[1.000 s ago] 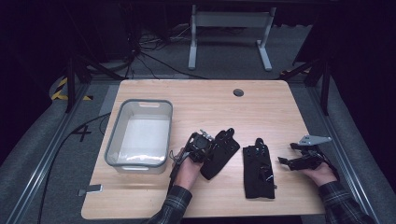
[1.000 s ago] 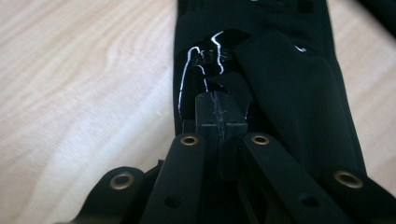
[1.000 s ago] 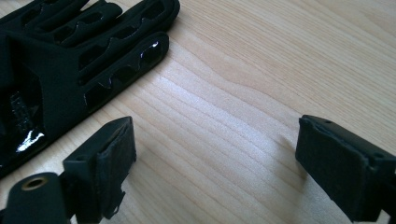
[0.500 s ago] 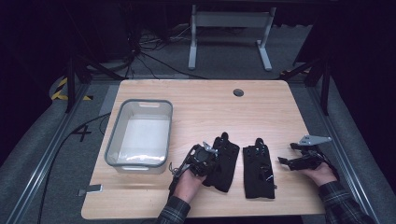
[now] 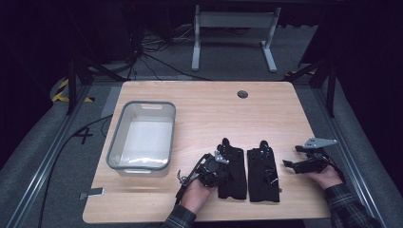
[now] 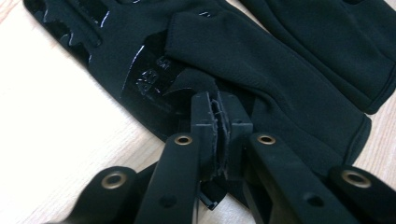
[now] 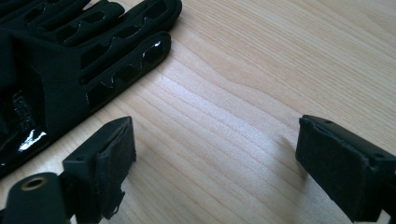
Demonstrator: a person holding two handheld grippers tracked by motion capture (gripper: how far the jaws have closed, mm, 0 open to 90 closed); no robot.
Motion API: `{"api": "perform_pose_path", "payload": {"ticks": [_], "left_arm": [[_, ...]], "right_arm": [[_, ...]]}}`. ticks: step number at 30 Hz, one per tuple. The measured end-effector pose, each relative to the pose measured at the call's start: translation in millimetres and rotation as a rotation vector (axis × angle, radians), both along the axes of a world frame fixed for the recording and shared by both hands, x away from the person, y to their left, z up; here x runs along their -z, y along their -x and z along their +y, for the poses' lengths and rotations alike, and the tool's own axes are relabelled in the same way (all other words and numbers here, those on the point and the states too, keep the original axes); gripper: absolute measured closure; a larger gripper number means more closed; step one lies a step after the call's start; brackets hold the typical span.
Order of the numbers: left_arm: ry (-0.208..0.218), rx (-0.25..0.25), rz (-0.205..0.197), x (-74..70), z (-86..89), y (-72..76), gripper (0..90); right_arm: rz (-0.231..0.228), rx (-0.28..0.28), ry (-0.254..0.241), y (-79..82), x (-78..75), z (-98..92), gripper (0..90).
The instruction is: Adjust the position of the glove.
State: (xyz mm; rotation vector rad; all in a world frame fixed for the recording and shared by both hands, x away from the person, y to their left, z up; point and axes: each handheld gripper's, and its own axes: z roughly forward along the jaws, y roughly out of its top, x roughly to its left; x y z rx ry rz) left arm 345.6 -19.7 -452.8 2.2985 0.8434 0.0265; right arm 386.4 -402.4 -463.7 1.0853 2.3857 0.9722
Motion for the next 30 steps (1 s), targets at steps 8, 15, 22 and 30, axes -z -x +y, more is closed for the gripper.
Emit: {"api": "perform_pose_path", "payload": {"ticks": [8, 15, 22, 30], "left_arm": [[0.022, -0.057, -0.057, -10.7, 8.9, -9.0, 66.1], [0.016, -0.114, -0.073, -7.4, 13.2, -31.8, 53.8], [0.006, -0.110, -0.068, -1.7, 7.2, -40.0, 53.1], [-0.063, -0.119, -0.097, 2.9, 0.1, -35.2, 59.2]], "right_arm": [[0.002, -0.001, -0.001, 0.1, 0.0, 0.2, 12.5], [0.001, -0.003, -0.001, 0.6, 0.1, 0.7, 12.4], [-0.001, 0.002, -0.002, 1.0, 0.3, 1.1, 12.4], [-0.001, -0.003, -0.002, 1.9, 0.3, 1.2, 12.4]]}}
